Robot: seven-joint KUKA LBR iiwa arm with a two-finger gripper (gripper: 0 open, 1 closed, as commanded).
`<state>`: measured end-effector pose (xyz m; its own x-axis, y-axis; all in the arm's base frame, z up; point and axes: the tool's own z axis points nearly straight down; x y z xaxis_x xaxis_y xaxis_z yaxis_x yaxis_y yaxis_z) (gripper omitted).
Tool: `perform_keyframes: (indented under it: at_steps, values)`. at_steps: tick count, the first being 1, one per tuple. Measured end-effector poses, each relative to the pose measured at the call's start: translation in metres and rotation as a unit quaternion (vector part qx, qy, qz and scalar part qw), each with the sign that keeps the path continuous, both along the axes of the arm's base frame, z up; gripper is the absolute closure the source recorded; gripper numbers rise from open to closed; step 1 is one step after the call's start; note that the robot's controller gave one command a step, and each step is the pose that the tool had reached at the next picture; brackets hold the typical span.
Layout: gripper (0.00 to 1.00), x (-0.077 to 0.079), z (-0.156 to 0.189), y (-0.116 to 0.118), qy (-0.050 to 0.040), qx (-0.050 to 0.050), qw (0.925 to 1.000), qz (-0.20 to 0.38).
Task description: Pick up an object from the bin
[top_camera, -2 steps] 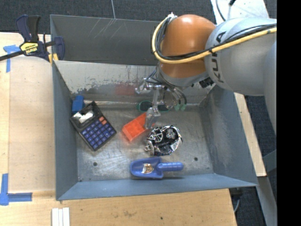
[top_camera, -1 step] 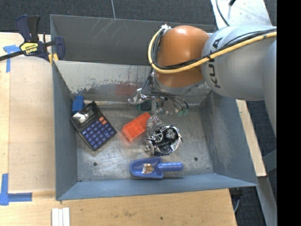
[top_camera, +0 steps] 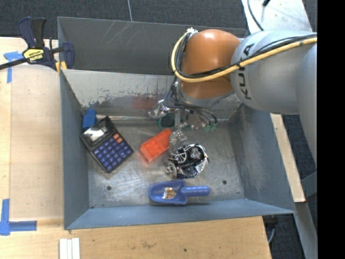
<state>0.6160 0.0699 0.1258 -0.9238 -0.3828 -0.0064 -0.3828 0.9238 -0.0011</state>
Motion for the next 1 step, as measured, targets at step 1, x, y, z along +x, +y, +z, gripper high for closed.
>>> perform_keyframes:
  at_steps: [1]
  values:
    - [0.00, -0.0018, -0.0495, 0.0054, -0.0002, -0.001, 0.9976, 0.069]
